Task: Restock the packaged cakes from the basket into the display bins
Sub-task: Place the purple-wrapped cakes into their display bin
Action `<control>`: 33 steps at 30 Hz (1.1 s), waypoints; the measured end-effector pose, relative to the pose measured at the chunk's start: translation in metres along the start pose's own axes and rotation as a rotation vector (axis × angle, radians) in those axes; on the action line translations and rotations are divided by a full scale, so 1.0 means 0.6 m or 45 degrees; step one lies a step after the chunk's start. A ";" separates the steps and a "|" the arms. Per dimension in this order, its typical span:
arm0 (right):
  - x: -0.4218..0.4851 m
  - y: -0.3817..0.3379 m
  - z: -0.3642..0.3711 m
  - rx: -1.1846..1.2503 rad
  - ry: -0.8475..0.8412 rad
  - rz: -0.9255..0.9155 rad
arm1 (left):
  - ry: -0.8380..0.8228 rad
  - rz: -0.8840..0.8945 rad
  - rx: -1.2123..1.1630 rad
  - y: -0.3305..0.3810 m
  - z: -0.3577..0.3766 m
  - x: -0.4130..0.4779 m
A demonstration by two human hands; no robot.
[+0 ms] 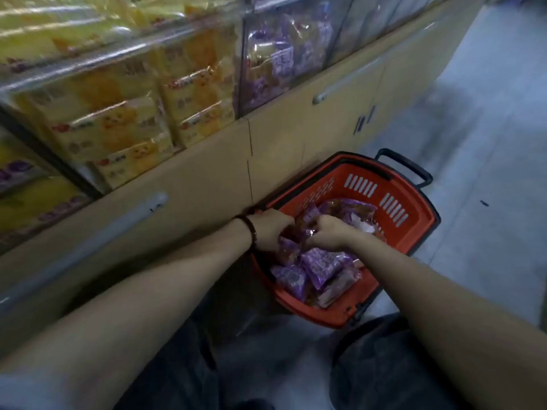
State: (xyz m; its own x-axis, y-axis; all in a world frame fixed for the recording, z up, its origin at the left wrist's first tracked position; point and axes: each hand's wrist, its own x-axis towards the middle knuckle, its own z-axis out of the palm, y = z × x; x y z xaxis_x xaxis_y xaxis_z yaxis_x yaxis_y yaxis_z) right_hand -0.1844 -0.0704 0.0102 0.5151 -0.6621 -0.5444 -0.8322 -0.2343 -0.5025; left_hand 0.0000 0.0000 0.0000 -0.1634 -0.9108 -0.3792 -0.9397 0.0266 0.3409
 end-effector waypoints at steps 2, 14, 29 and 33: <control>0.008 0.002 0.012 -0.134 0.003 -0.048 | 0.029 0.054 0.063 -0.008 0.021 0.011; 0.036 0.027 0.041 -0.164 -0.081 -0.103 | 0.041 -0.072 0.321 -0.008 0.058 0.037; 0.032 0.030 0.005 0.010 -0.017 -0.216 | 0.245 -0.179 -0.228 -0.019 -0.047 -0.031; 0.013 0.011 -0.025 0.350 -0.040 -0.282 | 0.245 -0.214 -0.516 -0.034 -0.059 -0.069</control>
State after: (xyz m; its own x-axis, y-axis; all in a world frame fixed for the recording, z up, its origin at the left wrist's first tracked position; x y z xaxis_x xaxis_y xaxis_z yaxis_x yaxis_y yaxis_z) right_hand -0.1891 -0.0877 0.0128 0.6866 -0.5933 -0.4202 -0.6155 -0.1667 -0.7703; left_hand 0.0363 0.0226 0.0392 0.0750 -0.9495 -0.3048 -0.7493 -0.2553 0.6111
